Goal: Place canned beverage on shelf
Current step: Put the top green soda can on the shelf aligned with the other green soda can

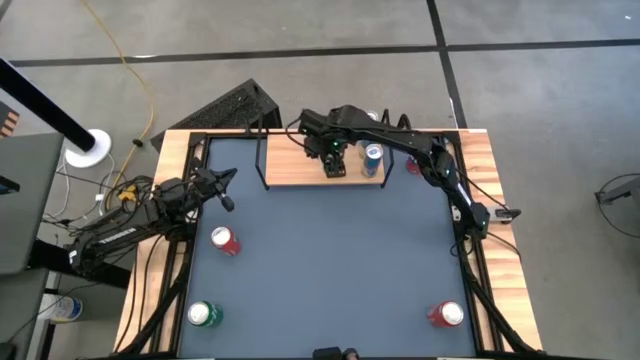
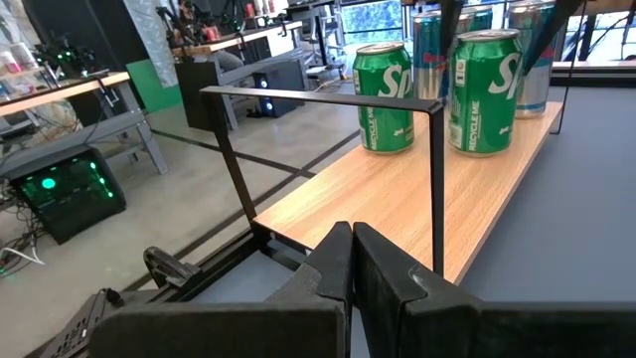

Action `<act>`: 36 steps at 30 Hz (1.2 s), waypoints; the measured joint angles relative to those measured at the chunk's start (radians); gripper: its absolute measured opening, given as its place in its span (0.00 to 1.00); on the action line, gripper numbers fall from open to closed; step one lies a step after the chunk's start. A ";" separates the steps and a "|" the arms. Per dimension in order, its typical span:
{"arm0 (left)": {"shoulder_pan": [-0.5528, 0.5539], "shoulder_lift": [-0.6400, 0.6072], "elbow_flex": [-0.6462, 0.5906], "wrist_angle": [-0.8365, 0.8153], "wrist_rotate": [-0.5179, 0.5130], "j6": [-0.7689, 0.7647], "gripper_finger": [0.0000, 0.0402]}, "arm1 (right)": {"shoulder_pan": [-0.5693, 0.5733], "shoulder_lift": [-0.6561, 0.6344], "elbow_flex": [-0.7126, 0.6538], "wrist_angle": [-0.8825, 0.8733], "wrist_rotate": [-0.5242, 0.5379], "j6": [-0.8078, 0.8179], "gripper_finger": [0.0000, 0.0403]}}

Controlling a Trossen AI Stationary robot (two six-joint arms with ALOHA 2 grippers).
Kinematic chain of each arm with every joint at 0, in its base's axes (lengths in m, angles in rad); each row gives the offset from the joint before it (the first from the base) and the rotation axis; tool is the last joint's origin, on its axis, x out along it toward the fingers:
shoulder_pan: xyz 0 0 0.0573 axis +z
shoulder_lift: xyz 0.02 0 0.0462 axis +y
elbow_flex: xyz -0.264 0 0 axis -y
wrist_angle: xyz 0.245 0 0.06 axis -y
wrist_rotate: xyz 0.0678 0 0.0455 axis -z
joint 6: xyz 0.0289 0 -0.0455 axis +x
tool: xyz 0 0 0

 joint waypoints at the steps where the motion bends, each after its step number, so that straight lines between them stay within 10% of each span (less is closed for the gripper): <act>1: 0.000 0.000 0.000 0.000 0.000 0.000 0.00 | 0.000 0.000 0.000 0.013 0.008 -0.001 0.89; 27: 0.000 0.000 0.000 0.000 -0.001 0.000 0.00 | -0.055 -0.151 0.016 -0.123 -0.251 0.157 0.77; 36: 0.000 0.000 0.000 0.000 -0.001 0.000 0.00 | -0.057 -0.154 -0.061 -0.158 -0.303 0.181 0.49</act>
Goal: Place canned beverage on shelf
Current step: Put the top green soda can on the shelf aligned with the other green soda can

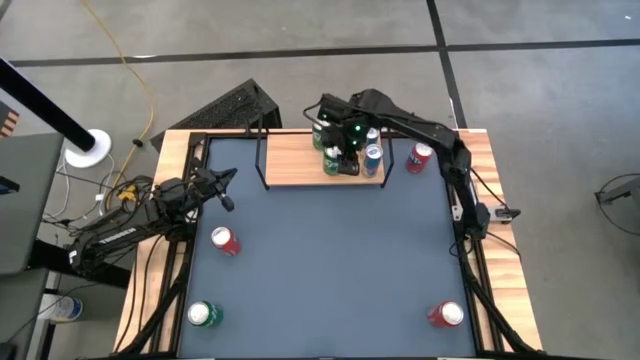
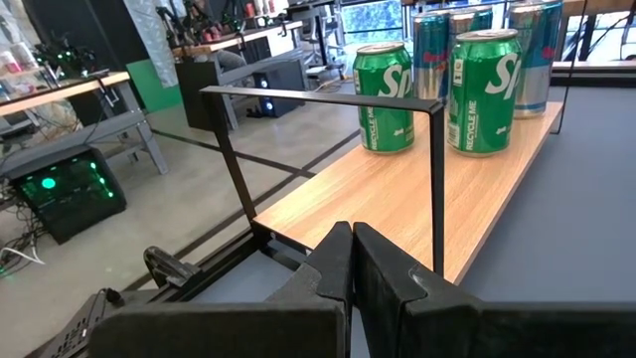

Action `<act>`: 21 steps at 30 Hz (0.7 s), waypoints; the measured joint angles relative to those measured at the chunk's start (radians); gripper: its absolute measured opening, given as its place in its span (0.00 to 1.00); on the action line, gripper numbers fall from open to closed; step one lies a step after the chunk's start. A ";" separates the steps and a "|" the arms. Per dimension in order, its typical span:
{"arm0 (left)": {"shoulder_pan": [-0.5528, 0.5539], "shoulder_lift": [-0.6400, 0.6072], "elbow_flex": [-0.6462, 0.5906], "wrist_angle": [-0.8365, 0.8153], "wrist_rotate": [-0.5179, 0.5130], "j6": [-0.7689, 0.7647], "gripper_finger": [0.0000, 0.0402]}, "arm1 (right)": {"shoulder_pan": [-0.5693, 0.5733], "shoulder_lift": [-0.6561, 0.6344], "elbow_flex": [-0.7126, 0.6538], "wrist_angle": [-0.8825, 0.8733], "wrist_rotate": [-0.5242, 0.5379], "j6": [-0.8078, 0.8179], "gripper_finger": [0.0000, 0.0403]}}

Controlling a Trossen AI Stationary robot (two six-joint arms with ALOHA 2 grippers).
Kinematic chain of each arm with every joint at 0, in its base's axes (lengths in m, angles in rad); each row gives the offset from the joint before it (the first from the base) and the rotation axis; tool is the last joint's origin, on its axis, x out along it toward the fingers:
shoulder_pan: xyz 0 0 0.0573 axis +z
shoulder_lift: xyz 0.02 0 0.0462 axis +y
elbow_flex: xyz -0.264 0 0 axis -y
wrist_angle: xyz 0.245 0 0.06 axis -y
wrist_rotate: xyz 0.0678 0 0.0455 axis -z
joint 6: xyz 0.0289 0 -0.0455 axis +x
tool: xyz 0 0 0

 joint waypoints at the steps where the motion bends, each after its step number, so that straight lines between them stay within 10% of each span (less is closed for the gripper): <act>1: 0.000 0.000 0.000 0.000 0.000 0.000 0.00 | 0.000 -0.002 -0.023 0.010 -0.002 0.000 0.43; 7: 0.000 0.000 0.000 0.000 0.000 0.000 0.00 | -0.021 -0.015 -0.181 0.060 -0.023 0.004 0.04; 21: 0.000 0.000 0.000 0.000 0.000 0.000 0.00 | -0.077 -0.093 -0.399 0.338 0.032 0.033 0.00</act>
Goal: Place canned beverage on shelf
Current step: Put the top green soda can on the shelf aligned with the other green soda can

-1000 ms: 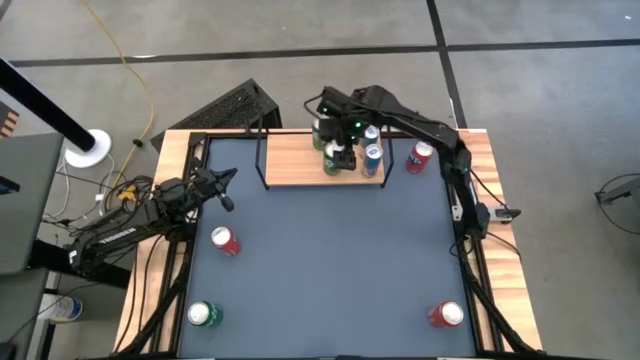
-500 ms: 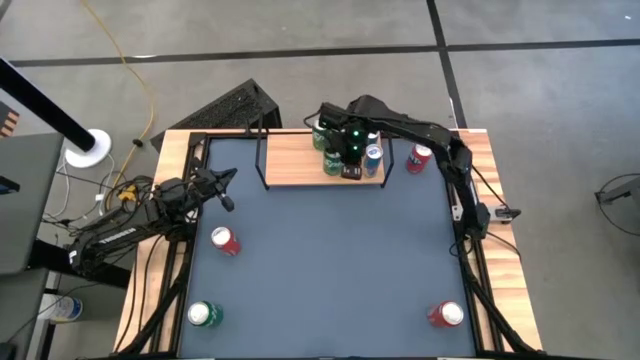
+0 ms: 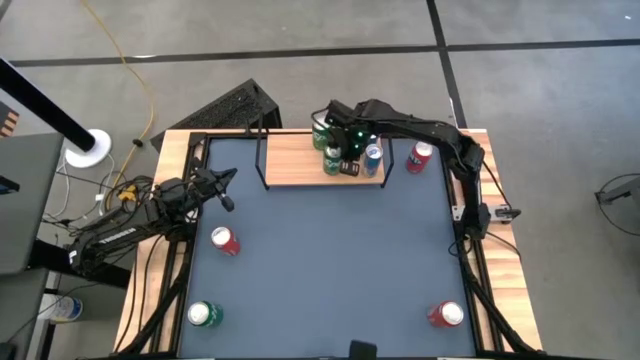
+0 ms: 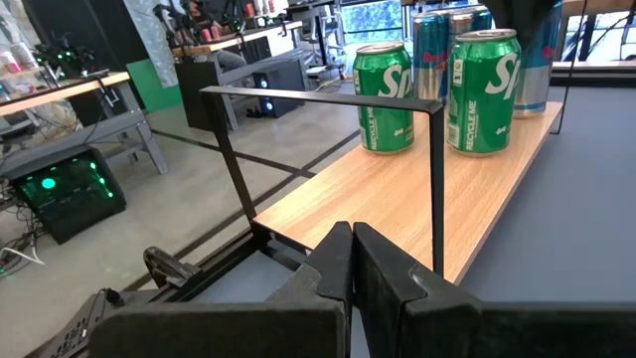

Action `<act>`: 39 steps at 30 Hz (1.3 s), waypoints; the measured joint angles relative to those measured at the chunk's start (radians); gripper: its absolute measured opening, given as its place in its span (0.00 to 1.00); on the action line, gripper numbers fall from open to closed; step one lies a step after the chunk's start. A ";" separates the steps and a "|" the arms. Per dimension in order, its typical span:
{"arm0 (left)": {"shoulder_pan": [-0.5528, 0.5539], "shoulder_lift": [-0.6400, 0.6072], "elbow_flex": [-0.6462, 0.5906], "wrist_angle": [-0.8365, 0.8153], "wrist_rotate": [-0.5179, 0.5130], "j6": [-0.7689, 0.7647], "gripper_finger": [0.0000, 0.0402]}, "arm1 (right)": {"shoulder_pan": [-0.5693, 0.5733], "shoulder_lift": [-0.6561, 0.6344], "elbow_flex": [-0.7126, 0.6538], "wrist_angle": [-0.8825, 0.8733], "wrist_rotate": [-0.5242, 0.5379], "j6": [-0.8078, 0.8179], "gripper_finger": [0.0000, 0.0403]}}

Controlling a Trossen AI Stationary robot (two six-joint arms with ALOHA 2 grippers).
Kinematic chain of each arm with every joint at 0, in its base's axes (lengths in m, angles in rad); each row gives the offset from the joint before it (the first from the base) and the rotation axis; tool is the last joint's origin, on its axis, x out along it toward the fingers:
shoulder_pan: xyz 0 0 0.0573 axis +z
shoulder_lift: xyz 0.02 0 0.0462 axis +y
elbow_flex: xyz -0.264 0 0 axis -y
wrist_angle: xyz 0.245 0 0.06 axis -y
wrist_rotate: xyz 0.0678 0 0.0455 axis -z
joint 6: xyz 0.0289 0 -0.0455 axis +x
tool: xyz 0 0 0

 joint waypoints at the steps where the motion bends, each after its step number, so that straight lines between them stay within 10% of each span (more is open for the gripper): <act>1: 0.000 0.000 0.000 0.000 0.000 0.000 0.00 | -0.001 0.000 0.000 0.007 0.000 -0.004 0.00; 39: 0.000 0.000 0.000 0.000 0.000 0.000 0.00 | 0.036 0.002 0.000 0.130 -0.045 -0.052 0.00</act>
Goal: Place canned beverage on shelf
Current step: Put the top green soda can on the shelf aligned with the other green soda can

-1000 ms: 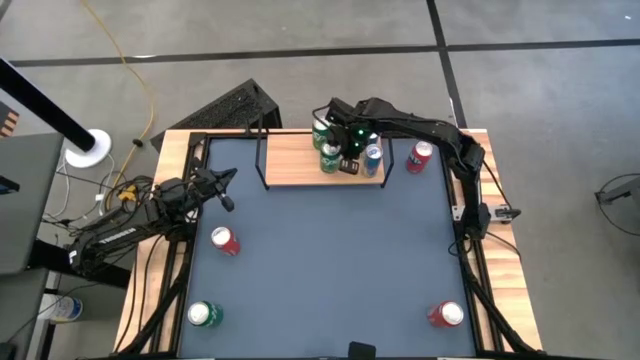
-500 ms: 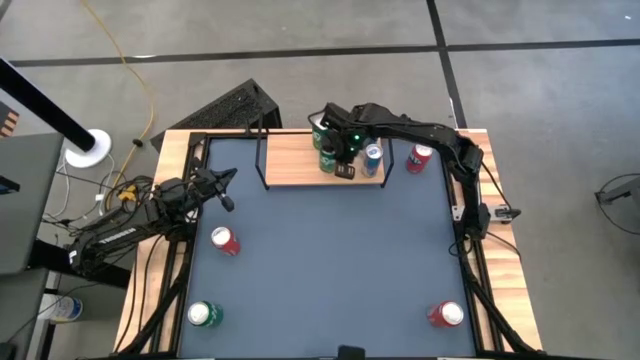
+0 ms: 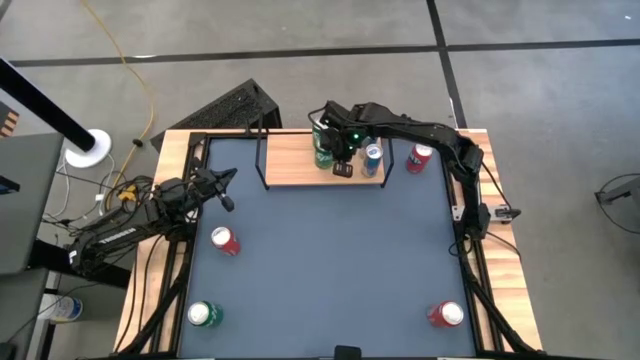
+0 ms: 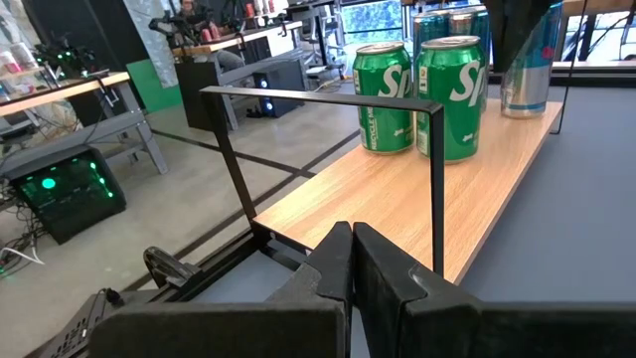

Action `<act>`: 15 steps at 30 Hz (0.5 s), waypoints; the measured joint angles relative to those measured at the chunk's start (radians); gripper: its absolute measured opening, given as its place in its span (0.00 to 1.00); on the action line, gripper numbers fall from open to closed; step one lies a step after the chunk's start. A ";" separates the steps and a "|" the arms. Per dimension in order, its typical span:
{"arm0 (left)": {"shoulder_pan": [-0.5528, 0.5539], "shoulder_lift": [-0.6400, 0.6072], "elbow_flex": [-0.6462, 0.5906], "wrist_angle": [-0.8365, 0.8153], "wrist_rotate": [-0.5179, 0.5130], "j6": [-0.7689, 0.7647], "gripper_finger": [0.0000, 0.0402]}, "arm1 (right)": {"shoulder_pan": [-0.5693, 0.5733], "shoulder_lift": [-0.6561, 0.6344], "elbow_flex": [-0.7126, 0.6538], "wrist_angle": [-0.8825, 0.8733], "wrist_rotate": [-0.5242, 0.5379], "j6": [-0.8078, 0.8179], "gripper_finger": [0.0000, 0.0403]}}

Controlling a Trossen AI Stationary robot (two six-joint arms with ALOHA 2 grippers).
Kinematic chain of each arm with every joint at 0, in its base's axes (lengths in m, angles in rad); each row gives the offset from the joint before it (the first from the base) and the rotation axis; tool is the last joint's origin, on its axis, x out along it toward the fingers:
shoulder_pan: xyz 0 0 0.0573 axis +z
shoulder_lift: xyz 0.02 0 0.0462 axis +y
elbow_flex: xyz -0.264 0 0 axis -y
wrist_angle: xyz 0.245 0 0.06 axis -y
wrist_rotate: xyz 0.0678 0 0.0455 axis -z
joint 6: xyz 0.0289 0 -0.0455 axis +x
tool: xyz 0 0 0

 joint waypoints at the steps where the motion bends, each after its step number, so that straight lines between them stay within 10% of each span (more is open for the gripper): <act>1: 0.000 0.000 0.000 0.000 0.000 0.000 0.00 | 0.000 0.000 0.000 0.004 -0.023 0.000 0.00; 15: 0.000 0.000 0.000 0.000 0.000 0.000 0.00 | 0.014 0.000 0.000 0.097 -0.087 0.003 0.00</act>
